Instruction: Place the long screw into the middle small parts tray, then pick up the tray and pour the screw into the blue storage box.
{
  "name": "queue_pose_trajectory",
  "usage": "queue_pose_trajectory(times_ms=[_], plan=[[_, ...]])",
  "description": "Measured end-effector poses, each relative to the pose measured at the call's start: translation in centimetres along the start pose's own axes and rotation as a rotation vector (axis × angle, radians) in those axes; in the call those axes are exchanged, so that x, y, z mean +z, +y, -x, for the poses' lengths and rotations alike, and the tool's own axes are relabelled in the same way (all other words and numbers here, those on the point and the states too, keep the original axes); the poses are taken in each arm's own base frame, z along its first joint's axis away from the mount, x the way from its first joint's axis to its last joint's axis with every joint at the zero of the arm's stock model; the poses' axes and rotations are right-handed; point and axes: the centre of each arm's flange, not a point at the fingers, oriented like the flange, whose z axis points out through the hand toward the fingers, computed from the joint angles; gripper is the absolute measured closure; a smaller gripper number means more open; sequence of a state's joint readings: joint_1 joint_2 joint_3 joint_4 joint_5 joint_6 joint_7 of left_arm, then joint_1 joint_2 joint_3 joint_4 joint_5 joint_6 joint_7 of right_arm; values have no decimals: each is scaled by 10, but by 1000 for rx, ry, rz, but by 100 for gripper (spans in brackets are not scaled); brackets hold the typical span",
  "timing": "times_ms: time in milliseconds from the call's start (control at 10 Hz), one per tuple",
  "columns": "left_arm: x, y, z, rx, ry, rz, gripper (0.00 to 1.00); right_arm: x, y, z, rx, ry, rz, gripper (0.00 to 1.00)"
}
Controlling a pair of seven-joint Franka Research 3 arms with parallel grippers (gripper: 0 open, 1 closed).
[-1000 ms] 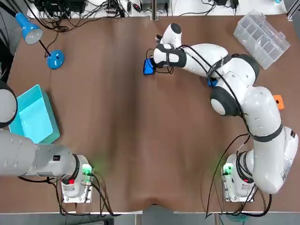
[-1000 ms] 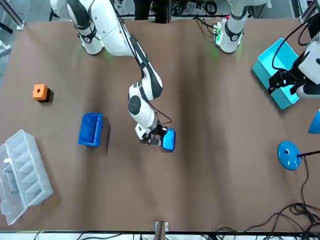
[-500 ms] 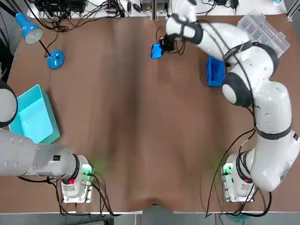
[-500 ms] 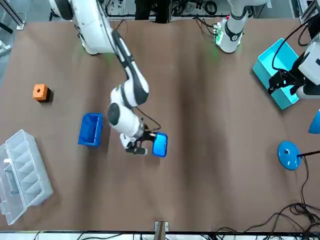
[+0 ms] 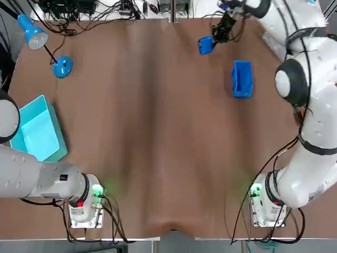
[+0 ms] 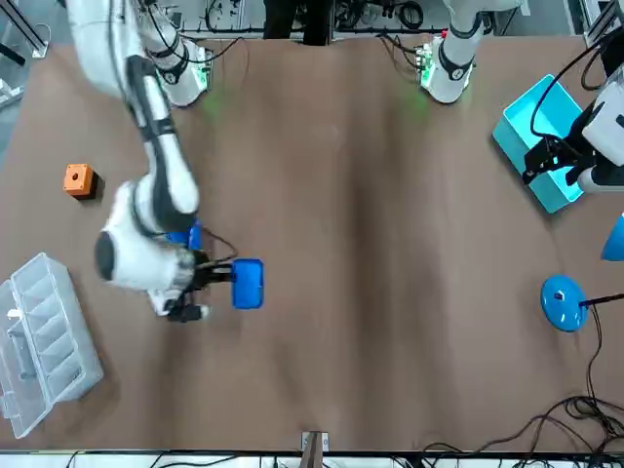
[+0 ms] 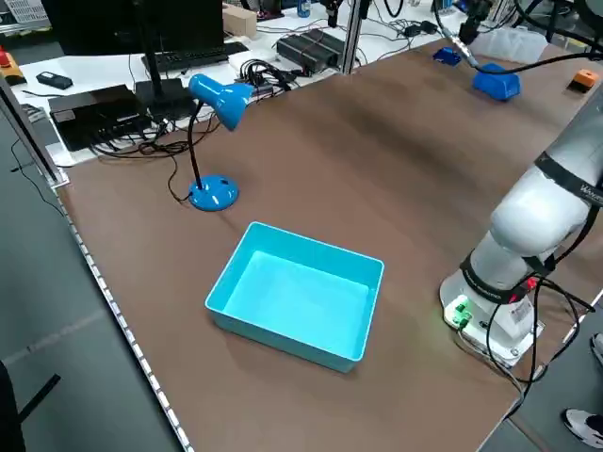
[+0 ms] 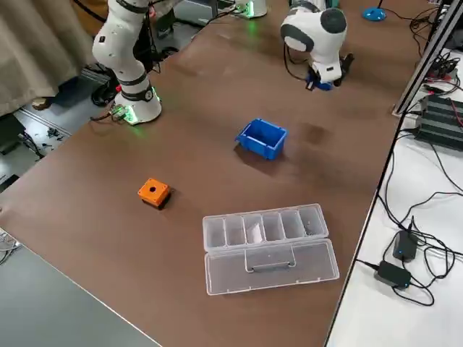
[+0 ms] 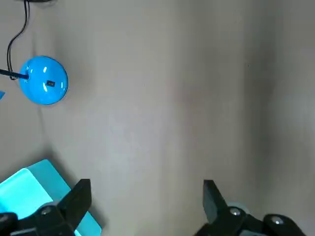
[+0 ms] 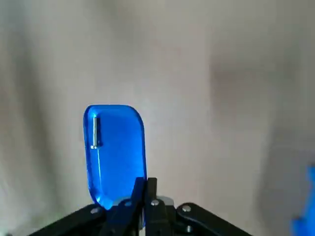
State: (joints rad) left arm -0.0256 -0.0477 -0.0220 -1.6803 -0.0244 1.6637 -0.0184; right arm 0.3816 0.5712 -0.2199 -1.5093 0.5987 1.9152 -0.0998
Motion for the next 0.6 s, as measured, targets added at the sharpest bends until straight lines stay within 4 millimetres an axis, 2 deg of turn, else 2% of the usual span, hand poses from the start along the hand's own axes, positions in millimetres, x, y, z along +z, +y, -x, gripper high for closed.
queue_pose_trajectory(times_ms=[300,600], plan=[[0,0,0,0,0,0,0,-50,78,7,-109,-49,70,96],[0,0,0,0,0,0,0,-80,149,20,-169,-102,66,96]])
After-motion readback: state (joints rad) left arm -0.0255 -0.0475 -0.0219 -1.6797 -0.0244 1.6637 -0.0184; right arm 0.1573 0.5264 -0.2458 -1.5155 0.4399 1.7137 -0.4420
